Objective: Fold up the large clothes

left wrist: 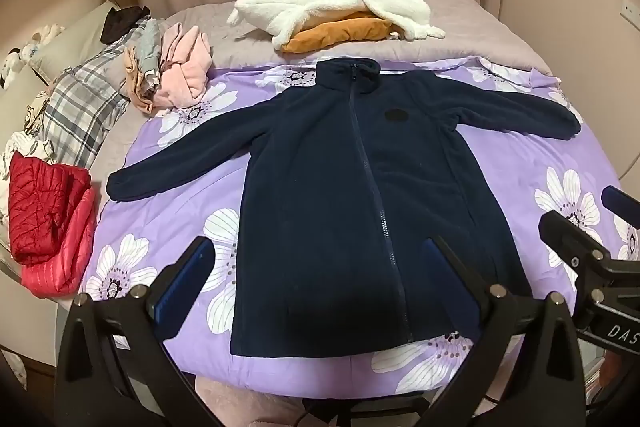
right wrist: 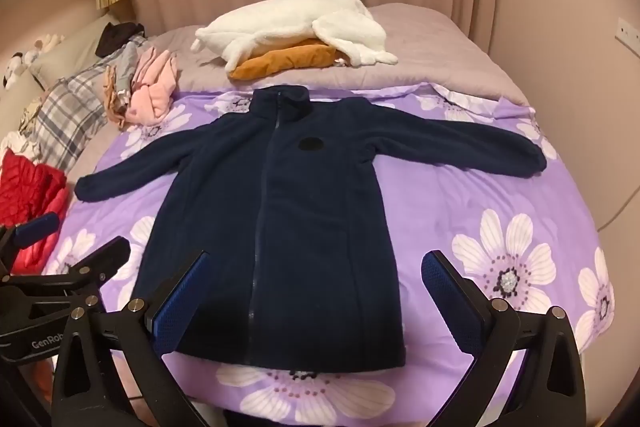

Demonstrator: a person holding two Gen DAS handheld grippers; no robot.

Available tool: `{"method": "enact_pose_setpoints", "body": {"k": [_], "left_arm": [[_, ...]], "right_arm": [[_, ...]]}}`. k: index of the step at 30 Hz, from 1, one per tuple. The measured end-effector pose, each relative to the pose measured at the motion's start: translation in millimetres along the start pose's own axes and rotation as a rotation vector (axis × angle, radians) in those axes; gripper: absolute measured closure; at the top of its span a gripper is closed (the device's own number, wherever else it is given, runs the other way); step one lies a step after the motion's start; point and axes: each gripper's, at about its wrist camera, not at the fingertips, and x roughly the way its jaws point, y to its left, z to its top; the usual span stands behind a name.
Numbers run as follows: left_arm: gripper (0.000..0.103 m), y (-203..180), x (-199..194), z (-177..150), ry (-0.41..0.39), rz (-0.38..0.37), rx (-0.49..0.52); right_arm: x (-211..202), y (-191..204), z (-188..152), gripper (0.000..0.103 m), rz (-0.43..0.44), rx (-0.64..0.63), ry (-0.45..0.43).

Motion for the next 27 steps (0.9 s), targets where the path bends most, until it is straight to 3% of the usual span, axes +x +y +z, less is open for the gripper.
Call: {"method": "enact_pose_setpoints", "body": {"k": [27], "left_arm": [[0.0,-1.9,0.0,-0.3,0.004,-0.001,-0.007]], "right_arm": [[-0.8,1.7,-5.4,0.0,-0.001,0.005,0.003]]}}
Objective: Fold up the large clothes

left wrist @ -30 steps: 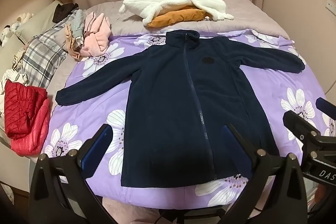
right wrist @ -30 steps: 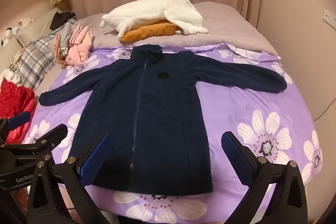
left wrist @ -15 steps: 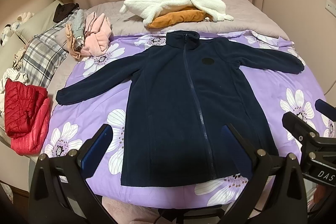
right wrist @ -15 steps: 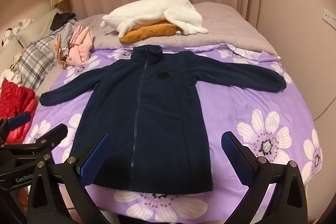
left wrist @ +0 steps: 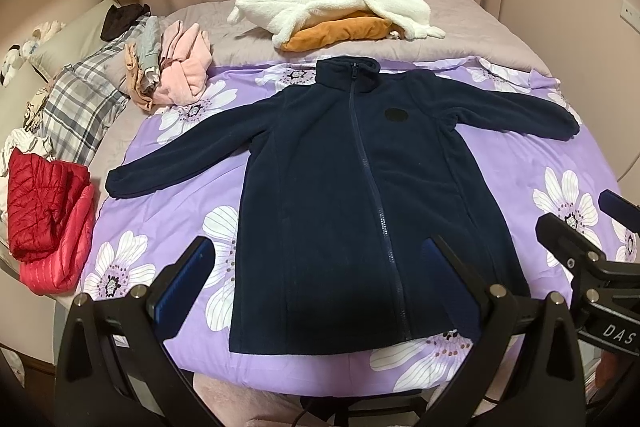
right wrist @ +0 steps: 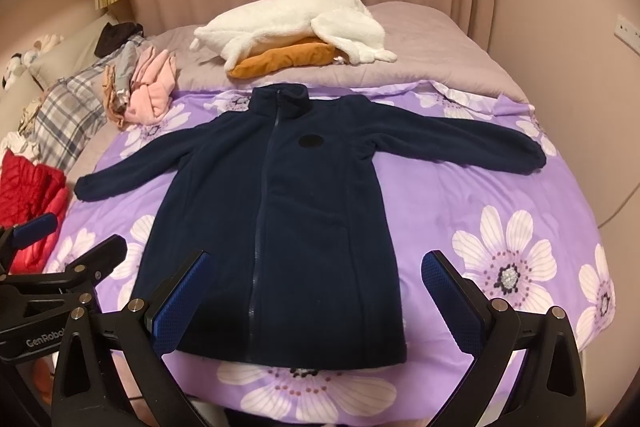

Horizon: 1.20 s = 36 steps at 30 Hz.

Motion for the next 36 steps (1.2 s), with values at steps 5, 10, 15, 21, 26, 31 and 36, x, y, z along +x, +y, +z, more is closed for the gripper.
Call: {"method": "enact_pose_setpoints", "body": {"k": [5,10,15,21,26,31,36], "left_arm": [[0.0,0.0,0.4,-0.7,0.0,0.002,-0.003],[0.0,0.0,0.3,-0.5,0.0,0.001,-0.001],[0.0,0.0,0.4,0.0,0.002,0.002,-0.001],[0.0,0.4,0.4,0.0,0.001,0.001,-0.003],[0.0,0.1,0.4,-0.4,0.002,0.0,-0.003],[0.0,0.6,0.2,-0.9,0.003,0.001,0.0],[0.0,0.6,1.3,-2.4,0.007,-0.003,-0.003]], "right_arm": [[-0.1,-0.3,0.0,0.0,0.0,-0.001,-0.001],[0.4,0.8,-0.6,0.0,0.001,-0.003,-0.002],[0.2,0.7,-0.3,0.0,0.001,-0.003,-0.001],[0.2,0.9,-0.3,0.0,0.001,-0.003,0.0],[0.3,0.9,-0.2,0.0,0.002,-0.003,-0.001],[0.2,1.2,-0.5,0.0,0.001,-0.002,0.0],[1.3,3.0,-1.6,0.0,0.002,-0.005,0.003]]}}
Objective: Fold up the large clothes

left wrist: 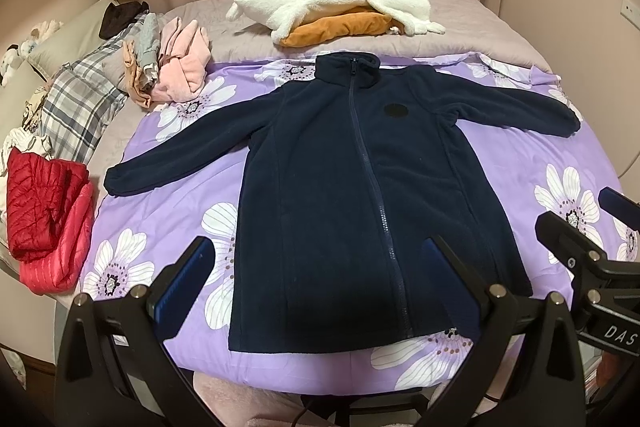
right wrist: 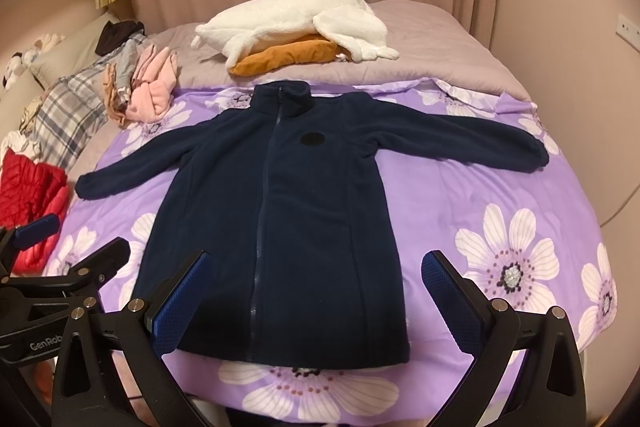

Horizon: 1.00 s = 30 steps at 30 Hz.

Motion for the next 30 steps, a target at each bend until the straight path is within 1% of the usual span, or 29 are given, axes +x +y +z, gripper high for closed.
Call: {"method": "enact_pose_setpoints", "body": {"k": [18,21,23,25,26,27,28,30], "left_arm": [[0.0,0,3,-2,0.004,0.001,0.002],[0.0,1,5,-3,0.007,-0.008,-0.004],[0.0,4,8,-3,0.02,-0.033,-0.032],[0.0,11,14,-3,0.03,-0.092,-0.08],[0.0,13,16,-3,0.034,-0.12,-0.102],[0.0,14,20,-2,0.042,-0.163,-0.127],[0.0,18,27,-4,0.062,-0.237,-0.16],[0.0,21,38,-5,0.086,-0.351,-0.219]], "right_arm": [[3,2,-3,0.0,0.004,0.003,0.003],[3,0,-3,0.0,0.007,0.009,0.002],[4,-2,-4,0.0,0.022,0.024,-0.002],[6,-7,-3,0.0,0.084,0.051,-0.008],[6,-10,-4,0.0,0.135,0.068,-0.012],[7,-14,-5,0.0,0.209,0.096,-0.017],[9,-20,-7,0.0,0.29,0.133,-0.03],[12,-33,-11,0.0,0.397,0.2,-0.068]]}}
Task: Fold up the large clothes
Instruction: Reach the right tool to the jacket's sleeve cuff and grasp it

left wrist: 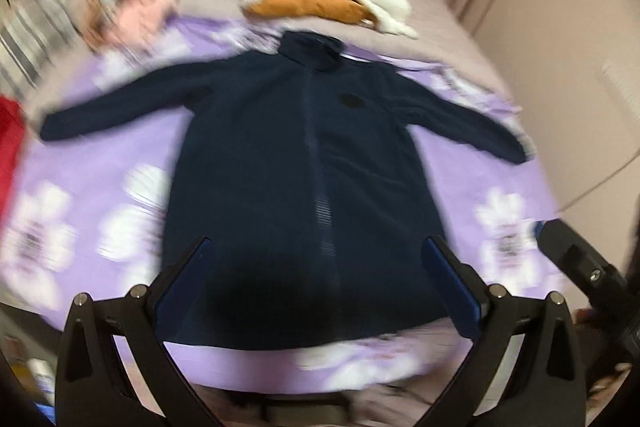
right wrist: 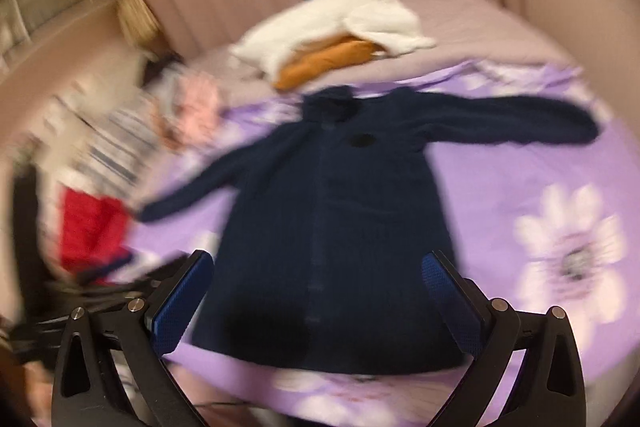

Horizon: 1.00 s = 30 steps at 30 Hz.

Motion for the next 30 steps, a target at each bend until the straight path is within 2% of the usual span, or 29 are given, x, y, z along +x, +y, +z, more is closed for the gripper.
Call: {"method": "enact_pose_setpoints", "body": {"k": [1,2,5,7,9,11,13,15,18,21,25,29,30], "left_arm": [[0.0,7,6,-1,0.007,-0.071,-0.048],[0.0,8,9,-1,0.01,-0.102,-0.077],[0.0,9,20,-1,-0.026,-0.136,-0.101],[0.0,4,25,1,-0.072,-0.172,-0.066],[0.0,1,30,2,-0.078,-0.217,-0.054],[0.0,-4,36,3,-0.091,-0.272,-0.035],[0.0,-12,43,3,-0.093,-0.286,-0.003],[0.0,-20,54,4,-0.076,-0.301,0.022],[0.0,-27,75,9,-0.019,-0.332,0.02],[0.0,-33,91,17,0.0,-0.294,0.039],[0.0,-26,106,32,-0.013,-0.212,0.04],[0.0,-16,120,53,-0.03,-0.13,0.024],[0.0,-14,123,58,-0.034,-0.116,0.022]], "right_arm": [[-2,-8,-2,0.0,0.061,0.03,-0.035],[-5,-16,-4,0.0,0.102,0.053,-0.066],[-11,-38,-10,0.0,0.208,0.108,-0.157],[-8,-54,-13,0.0,0.274,0.13,-0.162],[0,-68,-17,0.0,0.288,0.141,-0.127],[11,-86,-21,0.0,0.23,0.165,-0.075],[16,-105,-23,0.0,0.21,0.196,-0.052],[14,-130,-22,0.0,0.183,0.243,-0.078],[5,-177,-7,0.0,0.082,0.327,-0.164],[0,-227,12,0.0,0.002,0.409,-0.231],[2,-288,29,0.0,-0.069,0.51,-0.257],[10,-328,56,0.0,-0.226,0.522,-0.277],[11,-336,61,0.0,-0.241,0.526,-0.287]]}}
